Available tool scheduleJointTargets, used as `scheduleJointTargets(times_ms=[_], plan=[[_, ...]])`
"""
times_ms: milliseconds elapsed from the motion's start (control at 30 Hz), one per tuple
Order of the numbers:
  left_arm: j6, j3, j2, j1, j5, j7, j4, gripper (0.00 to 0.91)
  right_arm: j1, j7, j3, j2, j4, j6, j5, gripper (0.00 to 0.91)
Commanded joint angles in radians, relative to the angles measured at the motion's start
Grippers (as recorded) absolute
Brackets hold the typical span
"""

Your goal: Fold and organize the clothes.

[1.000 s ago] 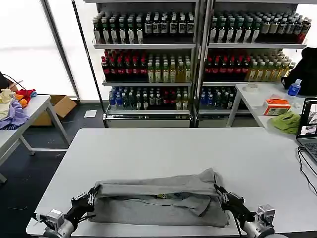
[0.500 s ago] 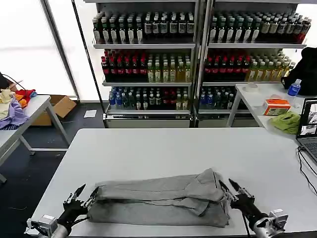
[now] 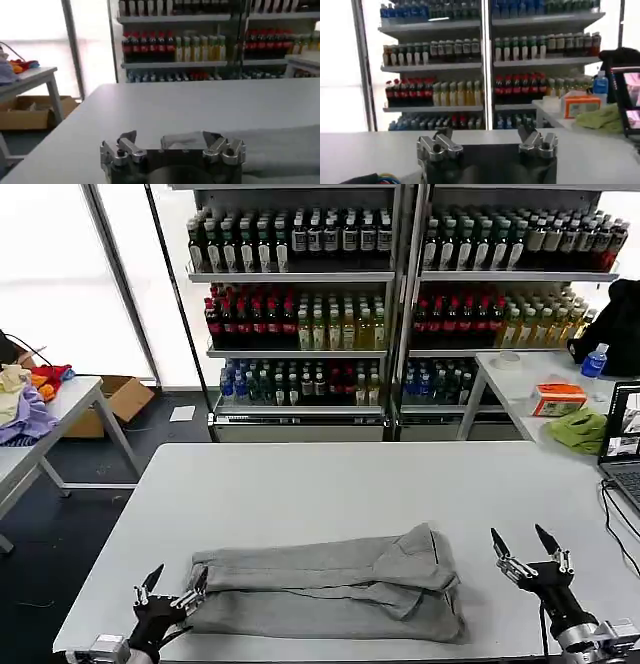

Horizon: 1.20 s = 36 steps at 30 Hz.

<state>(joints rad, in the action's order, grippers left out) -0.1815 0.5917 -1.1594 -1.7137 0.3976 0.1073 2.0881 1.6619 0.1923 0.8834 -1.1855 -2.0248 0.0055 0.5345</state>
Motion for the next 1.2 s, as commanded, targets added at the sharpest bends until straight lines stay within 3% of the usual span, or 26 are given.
scheduleJointTargets(times_ms=[33, 233, 267, 300, 333, 367, 400, 867, 1200], plan=[[0.015, -0.071, -0.106, 0.01, -0.059, 0.034, -0.046, 0.907, 0.004, 0.003, 0.027, -0.022, 0.013, 0.073, -0.007, 0.907], [0.023, -0.06, -0.075, 0.006, -0.048, 0.016, -0.101, 0.907, 0.031, 0.001, 0.026, -0.007, 0.002, 0.077, -0.005, 0.907], [0.024, -0.06, -0.074, 0.005, -0.045, 0.013, -0.106, 0.736, 0.032, 0.001, 0.027, -0.007, 0.002, 0.078, -0.004, 0.907], [0.026, -0.063, -0.075, 0.004, -0.043, 0.01, -0.11, 0.393, 0.033, 0.0, 0.028, -0.008, 0.002, 0.079, -0.004, 0.907], [0.029, -0.065, -0.076, 0.004, -0.042, 0.009, -0.114, 0.191, 0.033, 0.001, 0.031, -0.009, 0.001, 0.079, -0.001, 0.907], [0.03, -0.068, -0.078, 0.005, -0.042, 0.002, -0.12, 0.05, 0.032, 0.0, 0.032, -0.01, 0.0, 0.08, 0.0, 0.907], [0.031, -0.069, -0.081, 0.007, -0.043, -0.001, -0.128, 0.02, 0.03, -0.001, 0.033, -0.009, -0.001, 0.081, 0.004, 0.907], [0.034, -0.083, -0.121, 0.02, -0.054, -0.023, -0.108, 0.0, 0.005, -0.019, 0.027, 0.02, -0.023, 0.041, 0.06, 0.907], [0.009, 0.033, -0.064, 0.045, 0.028, -0.024, -0.027, 0.0, 0.002, -0.023, 0.037, 0.018, -0.014, 0.044, 0.066, 0.907]])
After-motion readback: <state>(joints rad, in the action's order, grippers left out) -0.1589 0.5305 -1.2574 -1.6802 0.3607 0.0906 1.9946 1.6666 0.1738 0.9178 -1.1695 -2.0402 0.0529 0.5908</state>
